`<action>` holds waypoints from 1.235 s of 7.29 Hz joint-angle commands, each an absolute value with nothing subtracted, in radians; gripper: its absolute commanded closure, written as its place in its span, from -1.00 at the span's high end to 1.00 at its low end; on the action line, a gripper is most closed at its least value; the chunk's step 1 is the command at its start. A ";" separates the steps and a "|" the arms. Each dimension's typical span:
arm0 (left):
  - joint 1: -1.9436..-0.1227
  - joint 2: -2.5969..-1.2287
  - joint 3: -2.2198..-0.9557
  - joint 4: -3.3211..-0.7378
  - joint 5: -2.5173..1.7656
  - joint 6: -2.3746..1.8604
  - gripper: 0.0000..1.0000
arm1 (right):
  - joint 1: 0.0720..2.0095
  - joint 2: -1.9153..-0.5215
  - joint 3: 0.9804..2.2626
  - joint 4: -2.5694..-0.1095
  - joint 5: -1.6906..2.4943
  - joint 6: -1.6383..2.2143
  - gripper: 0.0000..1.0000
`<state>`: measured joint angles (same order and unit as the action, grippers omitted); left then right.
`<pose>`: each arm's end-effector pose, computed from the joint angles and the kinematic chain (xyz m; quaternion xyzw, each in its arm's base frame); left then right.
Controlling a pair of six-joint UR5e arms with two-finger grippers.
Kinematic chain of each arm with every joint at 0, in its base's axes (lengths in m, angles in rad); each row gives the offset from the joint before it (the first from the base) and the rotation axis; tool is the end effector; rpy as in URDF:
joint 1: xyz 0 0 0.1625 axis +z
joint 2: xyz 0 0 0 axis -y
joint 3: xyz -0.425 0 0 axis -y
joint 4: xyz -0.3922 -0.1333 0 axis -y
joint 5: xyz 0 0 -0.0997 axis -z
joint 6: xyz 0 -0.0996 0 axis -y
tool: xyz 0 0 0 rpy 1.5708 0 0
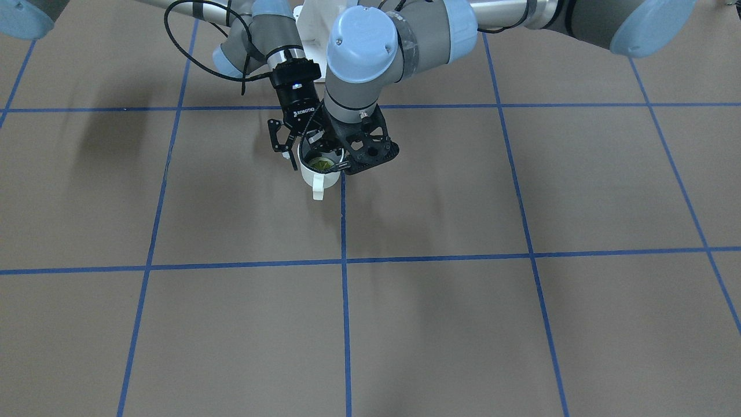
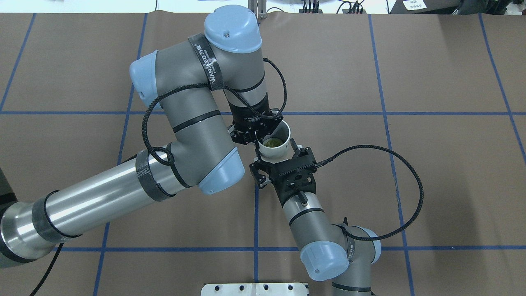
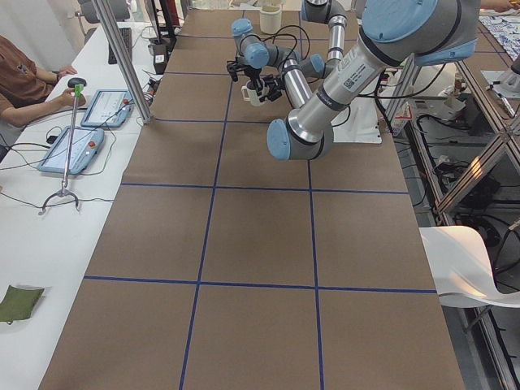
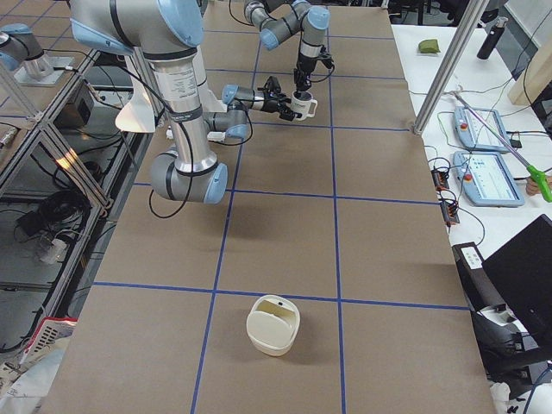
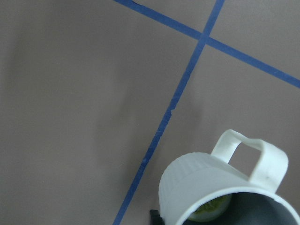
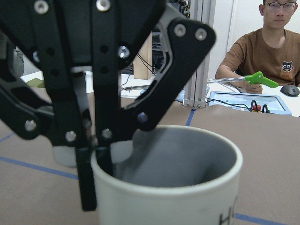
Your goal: Left arm hands cup to right arm to dump lemon
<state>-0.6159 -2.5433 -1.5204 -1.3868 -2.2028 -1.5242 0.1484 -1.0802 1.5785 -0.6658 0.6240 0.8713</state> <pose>0.5414 -0.4744 0.0817 -0.1626 0.4185 -0.1414 0.8823 -0.5803 -0.3033 0.2613 0.5537 -0.3804 0.0982 0.7342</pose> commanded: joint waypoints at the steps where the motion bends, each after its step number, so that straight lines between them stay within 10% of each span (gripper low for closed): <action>1: -0.607 -2.545 -1.523 -1.387 -2.204 -1.525 -1.00 | 0.147 -1.080 1.578 -0.666 0.624 0.871 0.97; 4: -0.607 -2.554 -1.526 -1.387 -2.206 -1.525 -1.00 | 0.149 -1.081 1.578 -0.666 0.623 0.871 0.94; 7: -0.607 -2.556 -1.526 -1.387 -2.203 -1.525 -1.00 | 0.149 -1.083 1.578 -0.666 0.624 0.868 0.10; 8: -0.609 -2.557 -1.529 -1.387 -2.201 -1.522 0.53 | 0.147 -1.083 1.578 -0.667 0.624 0.867 -0.13; 9: -0.623 -2.566 -1.557 -1.381 -2.200 -1.522 1.00 | 0.147 -1.088 1.578 -0.666 0.624 0.867 -0.16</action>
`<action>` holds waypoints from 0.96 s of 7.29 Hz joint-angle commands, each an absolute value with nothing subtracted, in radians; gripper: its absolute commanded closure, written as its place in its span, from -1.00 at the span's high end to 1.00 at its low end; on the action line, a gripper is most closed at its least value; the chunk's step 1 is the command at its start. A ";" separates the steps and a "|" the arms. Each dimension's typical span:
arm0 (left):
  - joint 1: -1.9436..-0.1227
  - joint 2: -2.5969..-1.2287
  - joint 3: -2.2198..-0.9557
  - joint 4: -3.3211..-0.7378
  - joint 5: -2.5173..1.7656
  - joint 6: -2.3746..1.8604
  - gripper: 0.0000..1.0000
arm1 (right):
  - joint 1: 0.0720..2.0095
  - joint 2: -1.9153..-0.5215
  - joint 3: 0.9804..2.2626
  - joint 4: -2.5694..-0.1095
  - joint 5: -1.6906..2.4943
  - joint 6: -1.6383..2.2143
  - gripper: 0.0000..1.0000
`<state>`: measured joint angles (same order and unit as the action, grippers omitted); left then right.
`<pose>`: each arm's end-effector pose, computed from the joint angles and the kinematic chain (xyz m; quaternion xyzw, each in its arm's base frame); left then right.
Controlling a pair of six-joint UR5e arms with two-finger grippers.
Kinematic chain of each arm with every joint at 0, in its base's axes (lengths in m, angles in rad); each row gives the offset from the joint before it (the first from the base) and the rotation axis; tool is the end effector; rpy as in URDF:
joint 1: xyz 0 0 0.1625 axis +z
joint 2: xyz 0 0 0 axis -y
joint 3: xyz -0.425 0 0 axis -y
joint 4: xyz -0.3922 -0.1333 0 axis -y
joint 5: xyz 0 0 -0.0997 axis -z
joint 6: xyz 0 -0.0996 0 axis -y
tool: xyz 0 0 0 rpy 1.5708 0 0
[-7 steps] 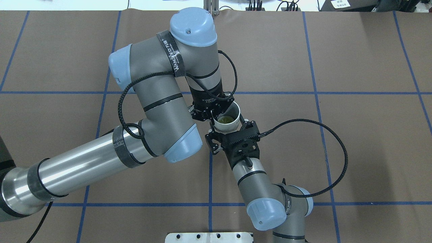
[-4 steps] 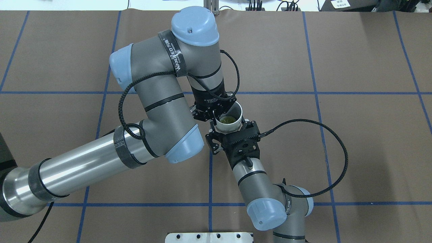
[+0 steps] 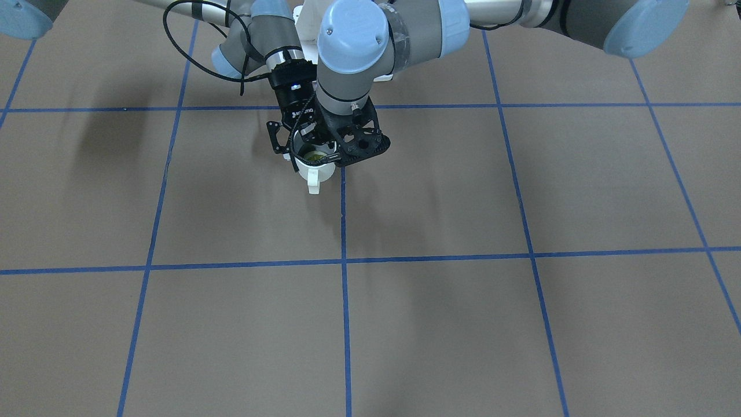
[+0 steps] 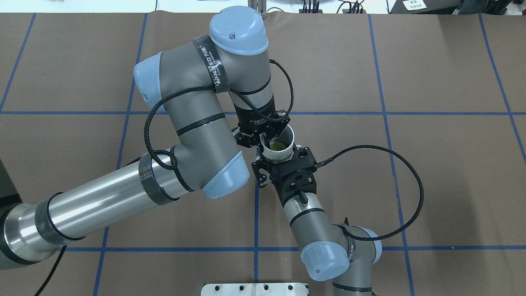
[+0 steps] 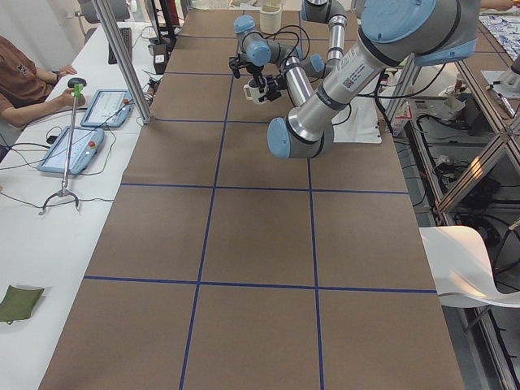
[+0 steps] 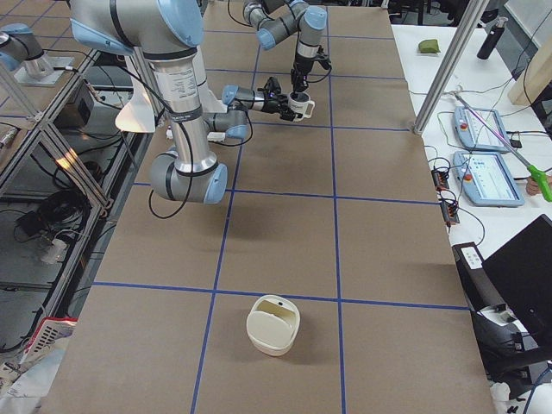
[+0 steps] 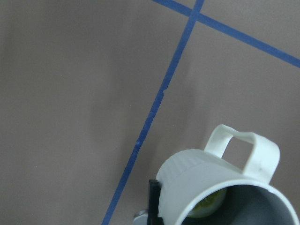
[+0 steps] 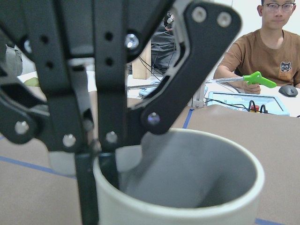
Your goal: Left arm hands cup to right arm to dump lemon
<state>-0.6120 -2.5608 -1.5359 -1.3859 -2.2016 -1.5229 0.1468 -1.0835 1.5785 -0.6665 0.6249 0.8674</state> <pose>0.5378 -0.4686 0.0638 -0.1563 0.4310 -0.1333 0.8787 -0.5806 -0.3023 0.2634 0.5539 -0.3785 0.0949 0.7355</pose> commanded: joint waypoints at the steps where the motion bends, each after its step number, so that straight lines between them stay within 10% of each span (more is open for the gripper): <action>1: -0.667 -2.566 -1.601 -1.378 -2.206 -1.523 1.00 | 0.147 -1.094 1.578 -0.657 0.626 0.868 -0.16; 4: -0.753 -2.559 -1.657 -1.376 -2.207 -1.516 1.00 | 0.185 -1.168 1.629 -0.532 0.624 0.883 -0.16; 7: -0.753 -2.553 -1.641 -1.378 -2.198 -1.513 1.00 | 0.244 -1.536 1.647 -0.108 0.594 0.903 -0.37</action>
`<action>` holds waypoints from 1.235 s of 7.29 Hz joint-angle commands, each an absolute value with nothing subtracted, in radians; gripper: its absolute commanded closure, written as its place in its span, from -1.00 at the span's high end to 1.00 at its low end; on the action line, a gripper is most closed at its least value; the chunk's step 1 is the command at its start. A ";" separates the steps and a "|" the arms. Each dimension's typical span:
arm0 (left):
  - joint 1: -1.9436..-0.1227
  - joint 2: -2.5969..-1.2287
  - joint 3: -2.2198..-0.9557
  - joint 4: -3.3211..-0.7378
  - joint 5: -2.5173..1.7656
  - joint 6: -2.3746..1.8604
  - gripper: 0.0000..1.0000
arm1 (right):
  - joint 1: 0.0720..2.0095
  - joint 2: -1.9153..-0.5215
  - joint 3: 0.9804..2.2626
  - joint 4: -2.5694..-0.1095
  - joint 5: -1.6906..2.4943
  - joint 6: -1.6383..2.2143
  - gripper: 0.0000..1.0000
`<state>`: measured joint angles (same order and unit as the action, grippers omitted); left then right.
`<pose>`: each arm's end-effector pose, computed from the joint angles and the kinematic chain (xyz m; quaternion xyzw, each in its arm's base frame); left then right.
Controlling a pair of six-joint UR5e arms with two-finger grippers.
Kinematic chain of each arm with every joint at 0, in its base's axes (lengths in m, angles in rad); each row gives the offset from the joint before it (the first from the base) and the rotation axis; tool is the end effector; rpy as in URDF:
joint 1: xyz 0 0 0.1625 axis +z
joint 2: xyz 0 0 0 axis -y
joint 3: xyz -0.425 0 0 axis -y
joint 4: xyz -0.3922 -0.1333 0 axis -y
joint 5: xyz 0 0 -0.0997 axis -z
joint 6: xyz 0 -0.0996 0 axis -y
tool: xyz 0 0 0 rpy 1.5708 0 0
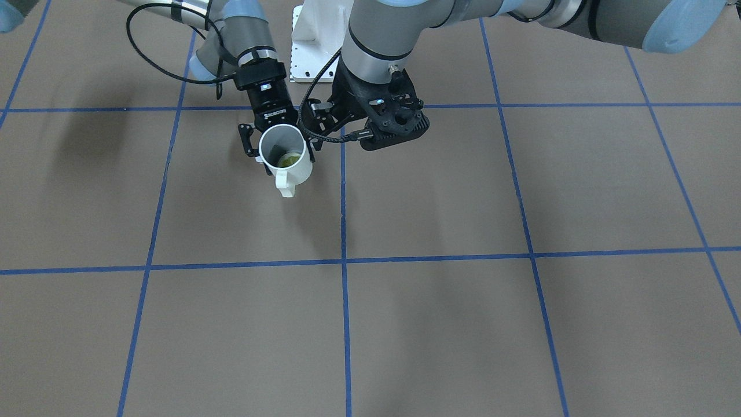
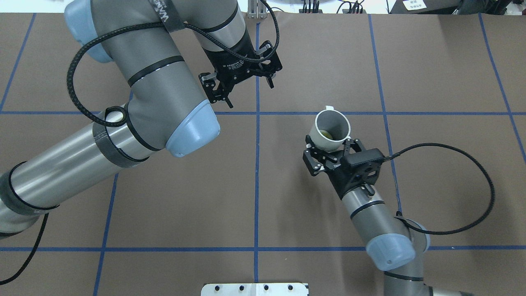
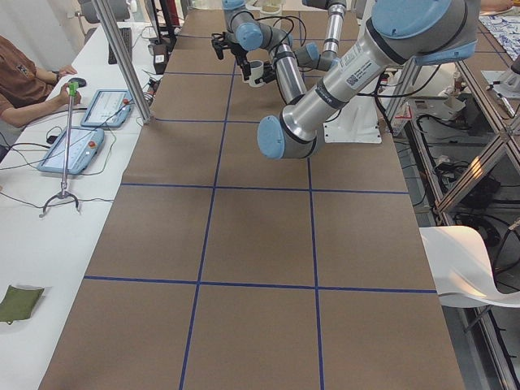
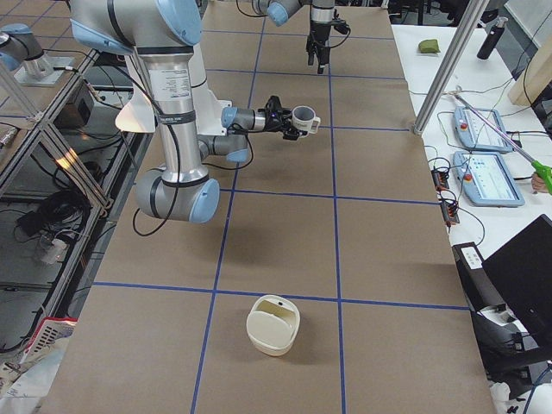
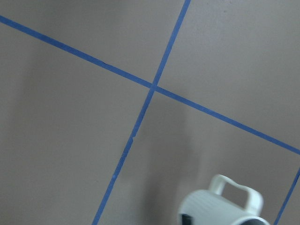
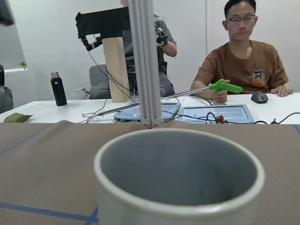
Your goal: Left arm hands cup to right arm to dump lemon
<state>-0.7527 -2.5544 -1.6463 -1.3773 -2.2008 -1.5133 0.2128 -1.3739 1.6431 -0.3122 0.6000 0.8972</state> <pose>0.4393 -0.5137 0.0322 -0.1013 0.4773 -0.1718 0.8558 -0.4644 -0.3208 0.3778 0.5667 -0.4082 0.1683 0.6956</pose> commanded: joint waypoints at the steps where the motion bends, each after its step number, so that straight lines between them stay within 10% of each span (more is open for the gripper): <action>1: -0.749 -2.553 -1.631 -1.379 -2.198 -1.513 1.00 | 0.258 -1.659 1.644 0.081 0.597 0.922 -0.40; 4: -0.744 -2.551 -1.621 -1.379 -2.177 -1.513 1.00 | 0.270 -1.951 1.507 0.545 0.601 1.035 -0.54; 6: -0.744 -2.548 -1.615 -1.382 -2.177 -1.514 1.00 | 0.284 -1.968 1.170 0.908 0.603 1.037 -0.51; 9: -0.741 -2.548 -1.606 -1.387 -2.157 -1.513 1.00 | 0.293 -2.023 1.105 0.975 0.603 1.237 -0.51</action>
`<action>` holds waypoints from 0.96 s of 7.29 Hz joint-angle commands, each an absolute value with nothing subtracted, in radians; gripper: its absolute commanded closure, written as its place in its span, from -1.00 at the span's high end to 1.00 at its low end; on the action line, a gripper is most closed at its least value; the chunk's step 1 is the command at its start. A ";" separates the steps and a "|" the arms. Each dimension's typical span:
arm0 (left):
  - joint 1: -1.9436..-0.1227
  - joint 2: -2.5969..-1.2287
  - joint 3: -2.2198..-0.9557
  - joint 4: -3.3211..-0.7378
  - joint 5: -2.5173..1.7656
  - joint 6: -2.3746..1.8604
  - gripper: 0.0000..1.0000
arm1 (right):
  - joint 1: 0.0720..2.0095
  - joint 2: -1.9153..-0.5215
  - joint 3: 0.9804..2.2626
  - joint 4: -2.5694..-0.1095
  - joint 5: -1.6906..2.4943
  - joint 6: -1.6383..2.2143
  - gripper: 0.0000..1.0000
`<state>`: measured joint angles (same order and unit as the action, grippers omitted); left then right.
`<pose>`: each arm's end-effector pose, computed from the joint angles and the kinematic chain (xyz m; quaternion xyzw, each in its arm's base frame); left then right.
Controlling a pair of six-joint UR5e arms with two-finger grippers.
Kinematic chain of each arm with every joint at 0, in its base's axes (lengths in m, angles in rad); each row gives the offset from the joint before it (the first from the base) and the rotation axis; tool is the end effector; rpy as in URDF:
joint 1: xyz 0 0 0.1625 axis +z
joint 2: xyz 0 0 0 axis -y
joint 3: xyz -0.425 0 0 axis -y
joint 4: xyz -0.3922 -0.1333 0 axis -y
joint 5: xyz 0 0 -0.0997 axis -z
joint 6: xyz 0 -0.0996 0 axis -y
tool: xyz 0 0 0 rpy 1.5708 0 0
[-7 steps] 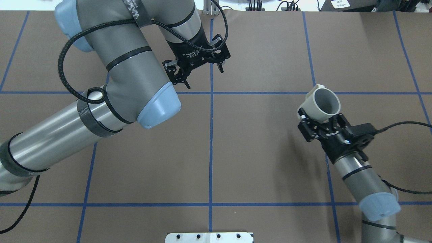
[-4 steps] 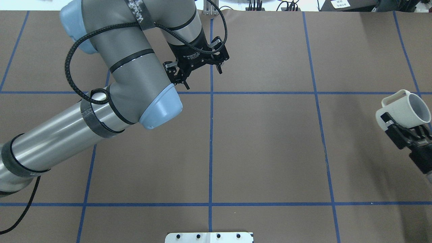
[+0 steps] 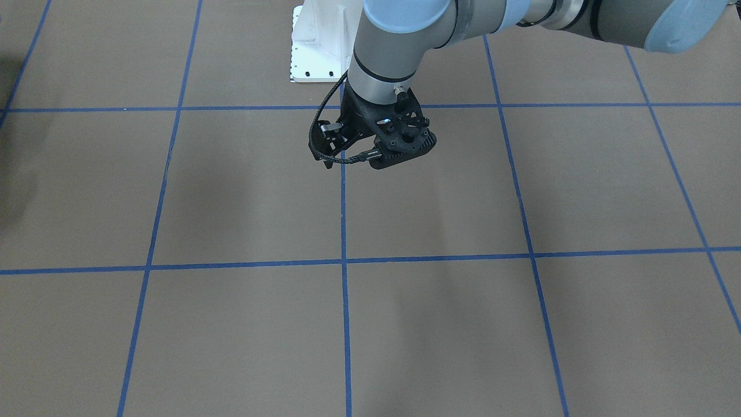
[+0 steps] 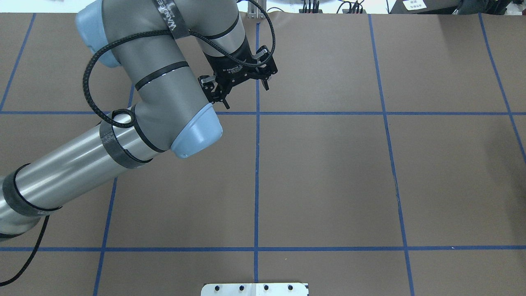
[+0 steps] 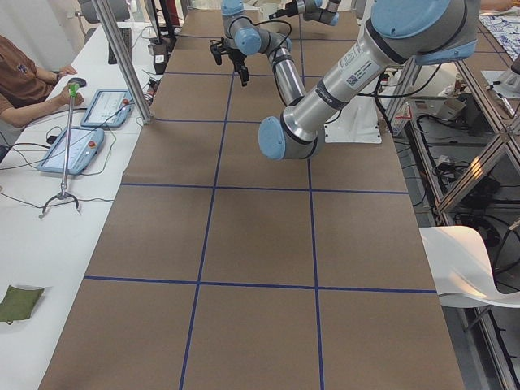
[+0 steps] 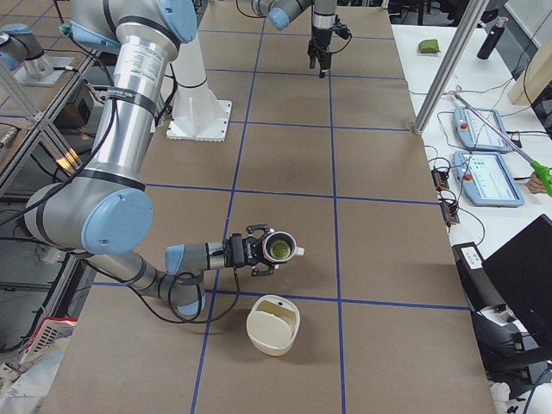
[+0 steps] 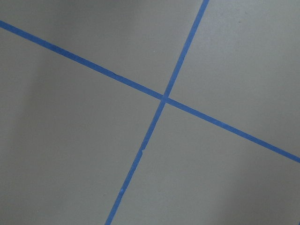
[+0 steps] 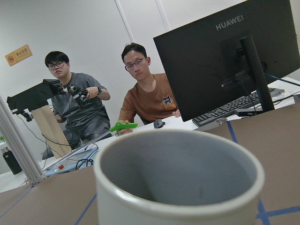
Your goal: Left arm hands cup to right arm to dump lemon
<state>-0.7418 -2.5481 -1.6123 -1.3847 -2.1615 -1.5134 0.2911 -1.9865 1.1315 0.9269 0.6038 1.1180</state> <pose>0.4534 -0.5210 0.0481 -0.0947 0.4600 -0.1827 0.8637 -0.0675 -0.2450 0.7437 0.5306 -0.4887 0.2905 0.6287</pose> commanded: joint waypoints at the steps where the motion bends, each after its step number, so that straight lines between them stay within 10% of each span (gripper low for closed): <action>1: -0.736 -2.548 -1.598 -1.388 -2.157 -1.514 1.00 | 0.296 -2.040 1.108 0.977 0.612 1.239 -0.52; 7: -0.724 -2.548 -1.600 -1.387 -2.141 -1.514 1.00 | 0.351 -2.060 1.103 0.994 0.667 1.672 -0.59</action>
